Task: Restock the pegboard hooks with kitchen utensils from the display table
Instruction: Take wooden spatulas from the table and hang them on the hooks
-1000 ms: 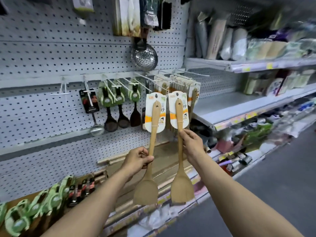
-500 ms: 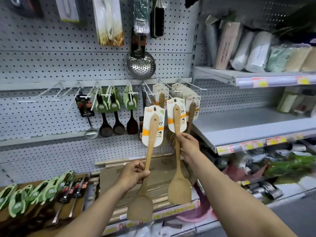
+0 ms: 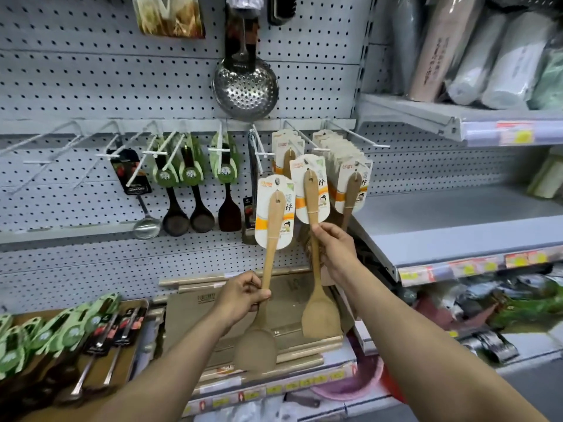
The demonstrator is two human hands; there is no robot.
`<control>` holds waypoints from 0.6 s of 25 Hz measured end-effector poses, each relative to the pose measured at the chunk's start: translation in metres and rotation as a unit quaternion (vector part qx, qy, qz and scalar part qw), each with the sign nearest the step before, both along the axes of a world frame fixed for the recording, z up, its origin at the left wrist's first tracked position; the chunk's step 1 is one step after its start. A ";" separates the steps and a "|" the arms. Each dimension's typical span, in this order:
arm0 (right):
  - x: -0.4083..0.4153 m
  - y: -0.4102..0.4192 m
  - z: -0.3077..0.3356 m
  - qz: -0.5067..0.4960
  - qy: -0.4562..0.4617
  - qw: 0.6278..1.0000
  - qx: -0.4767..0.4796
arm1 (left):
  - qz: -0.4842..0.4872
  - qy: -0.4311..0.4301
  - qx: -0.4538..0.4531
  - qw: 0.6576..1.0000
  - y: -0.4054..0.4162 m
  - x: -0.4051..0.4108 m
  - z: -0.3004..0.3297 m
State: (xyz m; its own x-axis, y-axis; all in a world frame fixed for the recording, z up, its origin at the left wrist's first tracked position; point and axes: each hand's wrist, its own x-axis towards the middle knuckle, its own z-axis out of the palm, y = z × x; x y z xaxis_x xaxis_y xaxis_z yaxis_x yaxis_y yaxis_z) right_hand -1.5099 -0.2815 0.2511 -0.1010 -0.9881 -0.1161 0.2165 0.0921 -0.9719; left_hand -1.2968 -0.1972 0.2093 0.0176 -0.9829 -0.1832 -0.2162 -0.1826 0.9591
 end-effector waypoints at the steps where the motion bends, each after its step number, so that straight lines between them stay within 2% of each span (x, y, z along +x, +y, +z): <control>1: 0.001 -0.013 0.000 0.000 0.006 1.000 0.000 | 0.001 0.000 0.000 1.000 -0.010 0.000 -0.001; 6: 0.015 -0.083 -0.003 0.000 0.025 1.000 -0.004 | 0.007 -0.007 -0.011 1.000 -0.058 0.002 -0.008; 15: 0.034 -0.147 -0.010 0.012 -0.035 0.999 0.027 | 0.031 -0.026 -0.013 0.999 -0.110 0.017 -0.014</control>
State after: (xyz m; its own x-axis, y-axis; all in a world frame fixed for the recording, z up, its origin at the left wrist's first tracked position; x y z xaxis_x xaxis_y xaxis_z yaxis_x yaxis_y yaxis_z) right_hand -1.4760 -0.4287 0.2415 -0.0662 -0.9822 -0.1755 0.2811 0.1504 -0.9478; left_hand -1.2802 -0.3073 0.1952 0.0877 -0.9841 -0.1546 -0.2558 -0.1722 0.9513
